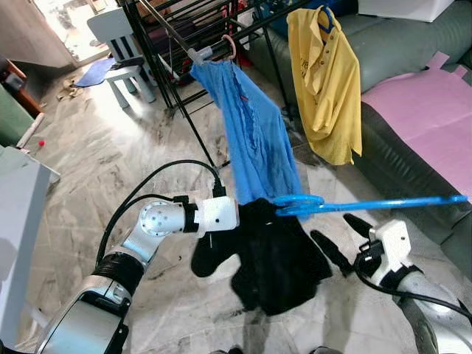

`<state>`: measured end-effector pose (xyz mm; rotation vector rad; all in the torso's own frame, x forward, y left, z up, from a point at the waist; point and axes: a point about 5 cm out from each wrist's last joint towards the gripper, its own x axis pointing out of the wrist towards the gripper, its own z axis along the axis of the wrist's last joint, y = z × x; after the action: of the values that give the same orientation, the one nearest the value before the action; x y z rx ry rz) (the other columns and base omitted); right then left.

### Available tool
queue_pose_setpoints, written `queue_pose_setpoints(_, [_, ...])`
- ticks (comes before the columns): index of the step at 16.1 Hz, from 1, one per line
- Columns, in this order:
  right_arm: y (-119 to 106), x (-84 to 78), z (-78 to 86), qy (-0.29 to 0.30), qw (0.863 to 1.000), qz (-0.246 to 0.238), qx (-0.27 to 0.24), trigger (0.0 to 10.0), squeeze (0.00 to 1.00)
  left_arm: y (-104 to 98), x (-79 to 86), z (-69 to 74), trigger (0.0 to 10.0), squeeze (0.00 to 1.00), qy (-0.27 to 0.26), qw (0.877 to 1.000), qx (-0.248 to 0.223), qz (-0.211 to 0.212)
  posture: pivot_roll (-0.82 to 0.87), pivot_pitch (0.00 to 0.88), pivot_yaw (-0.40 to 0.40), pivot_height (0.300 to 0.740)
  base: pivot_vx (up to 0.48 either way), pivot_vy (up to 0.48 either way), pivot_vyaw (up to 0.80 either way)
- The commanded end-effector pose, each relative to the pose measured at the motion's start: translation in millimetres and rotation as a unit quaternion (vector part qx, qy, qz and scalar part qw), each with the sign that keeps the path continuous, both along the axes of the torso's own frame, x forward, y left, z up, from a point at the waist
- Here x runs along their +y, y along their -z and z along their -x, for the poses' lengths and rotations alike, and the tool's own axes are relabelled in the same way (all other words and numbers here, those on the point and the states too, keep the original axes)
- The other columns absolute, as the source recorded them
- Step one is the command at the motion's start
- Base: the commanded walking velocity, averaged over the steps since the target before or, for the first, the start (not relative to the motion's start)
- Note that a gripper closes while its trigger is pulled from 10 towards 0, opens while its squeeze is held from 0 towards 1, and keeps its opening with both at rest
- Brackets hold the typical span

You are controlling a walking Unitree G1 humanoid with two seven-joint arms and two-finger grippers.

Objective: Hang hanger

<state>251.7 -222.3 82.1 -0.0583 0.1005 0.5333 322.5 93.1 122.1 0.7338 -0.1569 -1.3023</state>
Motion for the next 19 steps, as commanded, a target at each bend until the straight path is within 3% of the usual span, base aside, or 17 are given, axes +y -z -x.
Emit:
queue_pose_setpoints(1, [-2, 8.4, -2.1, -0.011, 1.000, -0.014, -0.001, 10.0, 0.00, -4, 3.2, -0.7, 0.0, 0.00, 0.003, 1.000, -0.012, -0.001, -0.17, 0.129, 0.243, 0.740, 0.000, 0.000, 0.00])
queue_pose_setpoints(7, [4, 28.0, -10.9, -0.044, 0.999, -0.014, 0.015, 10.0, 0.00, -15, -11.5, 6.2, 0.0, 0.00, 0.045, 0.998, -0.021, 0.031, -0.16, 0.131, 0.240, 0.740, 0.000, 0.000, 0.00])
queue_pose_setpoints(12, [12, 30.5, -14.6, -0.039, 0.999, -0.012, 0.030, 10.0, 0.00, -24, -17.8, 12.9, 0.0, 0.00, 0.068, 0.996, -0.021, 0.056, -0.15, 0.136, 0.234, 0.740, 0.000, 0.000, 0.00])
queue_pose_setpoints(14, [27, 22.4, -12.9, -0.004, 0.998, 0.002, 0.056, 10.0, 0.00, -42, -21.7, 13.3, 0.0, 0.00, 0.074, 0.993, -0.029, 0.082, -0.15, 0.136, 0.231, 0.740, 0.000, 0.000, 0.00])
queue_pose_setpoints(15, [45, 8.6, -10.0, 0.055, 0.994, 0.015, 0.099, 10.0, 0.00, -61, -24.0, 10.5, 0.0, 0.00, 0.070, 0.990, -0.032, 0.121, -0.14, 0.137, 0.226, 0.740, 0.000, 0.000, 0.00])
queue_pose_setpoints(16, [49, 5.5, -9.4, 0.066, 0.992, 0.022, 0.107, 10.0, 0.00, -64, -24.2, 10.0, 0.0, 0.00, 0.070, 0.989, -0.033, 0.126, -0.14, 0.137, 0.226, 0.740, 0.000, 0.000, 0.00])
queue_pose_setpoints(17, [66, -6.5, -3.6, 0.120, 0.980, 0.004, 0.156, 10.0, 0.00, -78, -25.2, 8.3, 0.0, 0.00, 0.068, 0.986, -0.034, 0.151, -0.14, 0.136, 0.225, 0.740, 0.000, 0.000, 0.00])
queue_pose_setpoints(19, [81, -16.9, 4.4, 0.168, 0.965, -0.009, 0.199, 10.0, 0.00, -92, -26.1, 8.1, 0.0, 0.00, 0.070, 0.981, -0.033, 0.176, -0.14, 0.136, 0.223, 0.740, 0.000, 0.000, 0.00])
